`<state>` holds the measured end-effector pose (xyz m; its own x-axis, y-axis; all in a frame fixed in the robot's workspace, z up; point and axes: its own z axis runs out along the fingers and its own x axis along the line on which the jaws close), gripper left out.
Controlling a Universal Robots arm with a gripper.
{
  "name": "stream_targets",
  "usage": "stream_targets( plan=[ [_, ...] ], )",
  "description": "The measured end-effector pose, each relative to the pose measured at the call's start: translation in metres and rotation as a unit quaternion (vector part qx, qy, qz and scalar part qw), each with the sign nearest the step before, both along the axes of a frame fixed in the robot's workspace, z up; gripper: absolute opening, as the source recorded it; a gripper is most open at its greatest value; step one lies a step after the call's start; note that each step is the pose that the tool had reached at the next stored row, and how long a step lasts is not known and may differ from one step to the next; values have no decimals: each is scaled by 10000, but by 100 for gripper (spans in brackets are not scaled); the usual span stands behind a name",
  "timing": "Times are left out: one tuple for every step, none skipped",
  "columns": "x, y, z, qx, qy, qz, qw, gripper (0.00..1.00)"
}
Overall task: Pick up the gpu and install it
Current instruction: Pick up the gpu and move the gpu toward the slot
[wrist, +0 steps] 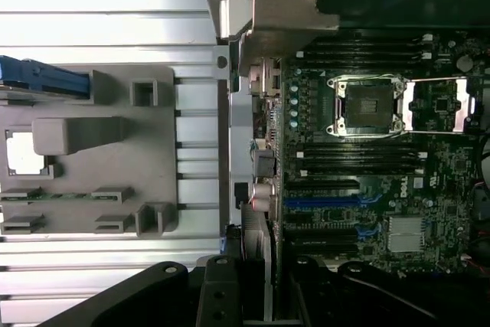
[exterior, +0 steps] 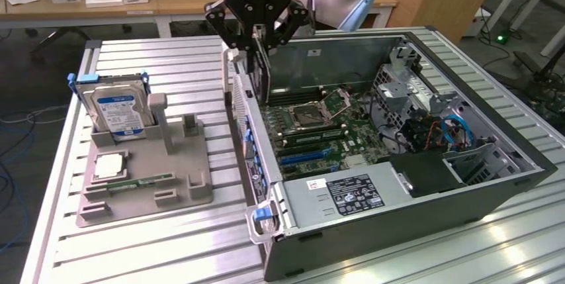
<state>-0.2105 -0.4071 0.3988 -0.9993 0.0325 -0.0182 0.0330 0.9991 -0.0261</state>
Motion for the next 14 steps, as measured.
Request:
stream_targets(
  plan=[
    [18, 0, -2, 0, -1, 0, 10000, 27],
    [35, 0, -4, 0, -2, 0, 10000, 27],
    [54, 0, -6, 0, -2, 0, 10000, 27],
    [73, 0, -8, 0, -3, 0, 10000, 27],
    [93, 0, -9, 0, -3, 0, 10000, 27],
    [114, 0, -11, 0, -3, 0, 10000, 27],
    [136, 0, -13, 0, -4, -1, 10000, 27],
    [156, 0, -15, 0, -4, 0, 10000, 27],
    [178, 0, -16, 0, -4, 0, 10000, 27],
    [204, 0, -19, 0, -5, 0, 10000, 27],
    [230, 0, -21, 0, -5, 0, 10000, 27],
    [257, 0, -23, 0, -6, 0, 10000, 27],
    [281, 0, -25, 0, -6, 0, 10000, 27],
    [305, 0, -26, 0, -6, 0, 10000, 27]
  ],
)
